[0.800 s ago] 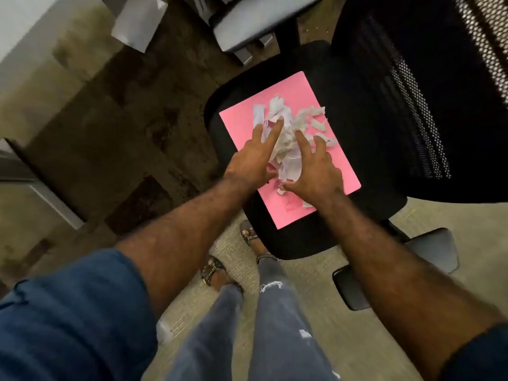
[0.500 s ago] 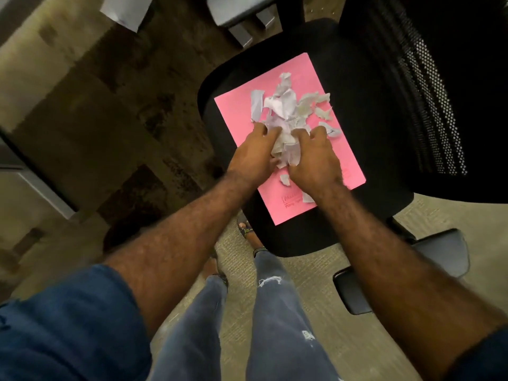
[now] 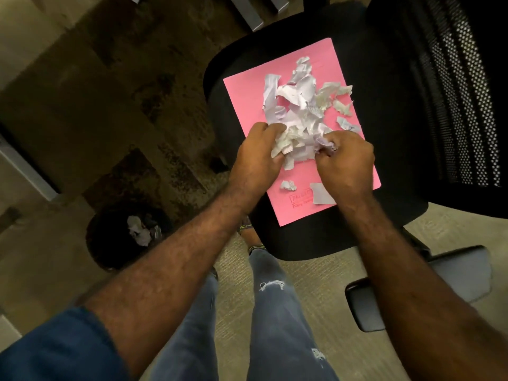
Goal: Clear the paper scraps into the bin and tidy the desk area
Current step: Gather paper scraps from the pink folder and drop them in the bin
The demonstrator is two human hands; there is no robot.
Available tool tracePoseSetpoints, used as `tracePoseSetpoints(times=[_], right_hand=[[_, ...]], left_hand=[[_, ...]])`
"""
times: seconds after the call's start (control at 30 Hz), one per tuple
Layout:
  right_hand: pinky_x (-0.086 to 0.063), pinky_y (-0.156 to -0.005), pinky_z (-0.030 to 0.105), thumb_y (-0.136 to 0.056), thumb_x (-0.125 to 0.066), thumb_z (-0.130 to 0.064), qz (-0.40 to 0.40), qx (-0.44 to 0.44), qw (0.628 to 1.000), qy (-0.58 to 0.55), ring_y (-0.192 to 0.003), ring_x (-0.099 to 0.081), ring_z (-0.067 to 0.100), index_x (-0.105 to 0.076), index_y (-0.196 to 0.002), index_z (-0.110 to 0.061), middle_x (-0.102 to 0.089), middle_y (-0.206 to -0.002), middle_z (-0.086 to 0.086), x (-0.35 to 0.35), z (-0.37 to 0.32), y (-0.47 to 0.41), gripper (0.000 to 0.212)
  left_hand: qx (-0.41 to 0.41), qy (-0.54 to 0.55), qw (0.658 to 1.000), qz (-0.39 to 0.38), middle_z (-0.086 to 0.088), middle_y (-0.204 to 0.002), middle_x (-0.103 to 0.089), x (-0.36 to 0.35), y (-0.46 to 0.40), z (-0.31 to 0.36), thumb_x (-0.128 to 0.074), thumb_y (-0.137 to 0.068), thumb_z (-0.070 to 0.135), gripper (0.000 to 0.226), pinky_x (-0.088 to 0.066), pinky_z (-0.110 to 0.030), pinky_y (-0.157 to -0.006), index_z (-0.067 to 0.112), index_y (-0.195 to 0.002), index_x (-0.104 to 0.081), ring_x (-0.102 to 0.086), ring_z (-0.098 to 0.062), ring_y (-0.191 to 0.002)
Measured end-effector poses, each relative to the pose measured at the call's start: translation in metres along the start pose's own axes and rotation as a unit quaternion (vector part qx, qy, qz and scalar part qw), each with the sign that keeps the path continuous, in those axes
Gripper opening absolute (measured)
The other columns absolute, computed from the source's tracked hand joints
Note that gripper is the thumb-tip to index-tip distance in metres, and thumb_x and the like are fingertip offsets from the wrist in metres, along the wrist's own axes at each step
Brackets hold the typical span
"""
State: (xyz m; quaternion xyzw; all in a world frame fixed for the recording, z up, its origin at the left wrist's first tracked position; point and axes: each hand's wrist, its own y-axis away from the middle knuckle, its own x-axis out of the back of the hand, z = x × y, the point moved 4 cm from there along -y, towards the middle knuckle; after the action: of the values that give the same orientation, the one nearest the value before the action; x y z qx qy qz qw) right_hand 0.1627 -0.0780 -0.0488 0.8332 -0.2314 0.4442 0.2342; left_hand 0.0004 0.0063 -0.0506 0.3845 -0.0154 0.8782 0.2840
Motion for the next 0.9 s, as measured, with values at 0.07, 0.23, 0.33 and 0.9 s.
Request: tracePoseSetpoints(times=[0.07, 0.23, 0.33, 0.9], right_hand=[[-0.057, -0.079, 0.034, -0.094, -0.067, -0.017, 0.012, 0.008, 1.0, -0.004, -0.085, -0.065, 0.017, -0.075, -0.09, -0.012, -0.071, -0.09, 0.001, 0.005, -0.005, 0.005, 0.01], [-0.055, -0.077, 0.028, -0.093, -0.074, -0.02, 0.036, 0.046, 0.997, -0.046, -0.085, -0.065, 0.011, -0.077, -0.094, -0.015, -0.067, -0.087, -0.008, 0.019, -0.022, 0.023, 0.007], [-0.056, -0.082, 0.027, -0.091, -0.079, -0.023, 0.042, 0.051, 0.996, -0.06, -0.092, -0.067, 0.011, -0.079, -0.102, -0.015, -0.073, -0.096, -0.006, 0.02, -0.037, 0.034, 0.014], [-0.054, -0.08, 0.041, -0.088, -0.079, -0.014, 0.015, 0.179, 0.982, -0.063, -0.089, -0.071, 0.026, -0.079, -0.093, -0.009, -0.076, -0.092, 0.007, -0.054, -0.155, 0.088, 0.007]], left_hand=[[0.006, 0.017, 1.0, 0.02, -0.012, -0.123, -0.065, 0.003, 0.004, -0.001, -0.077, -0.093, 0.018, 0.04, -0.048, -0.023, -0.094, 0.008, -0.131, -0.068, -0.063, -0.023, -0.113], [0.002, 0.074, 0.995, 0.068, -0.011, -0.118, -0.068, 0.008, 0.021, -0.001, -0.078, -0.091, 0.014, 0.037, -0.052, -0.029, -0.095, 0.008, -0.127, -0.072, -0.065, -0.022, -0.109], [0.007, 0.099, 0.99, 0.105, -0.009, -0.116, -0.068, 0.014, 0.033, -0.01, -0.079, -0.09, 0.012, 0.037, -0.052, -0.022, -0.093, 0.009, -0.127, -0.073, -0.065, -0.017, -0.106], [0.124, 0.147, 0.948, 0.252, 0.008, -0.11, -0.063, 0.081, 0.112, -0.129, -0.085, -0.085, 0.016, 0.043, -0.053, -0.012, -0.077, 0.019, -0.126, -0.072, -0.061, -0.002, -0.09]])
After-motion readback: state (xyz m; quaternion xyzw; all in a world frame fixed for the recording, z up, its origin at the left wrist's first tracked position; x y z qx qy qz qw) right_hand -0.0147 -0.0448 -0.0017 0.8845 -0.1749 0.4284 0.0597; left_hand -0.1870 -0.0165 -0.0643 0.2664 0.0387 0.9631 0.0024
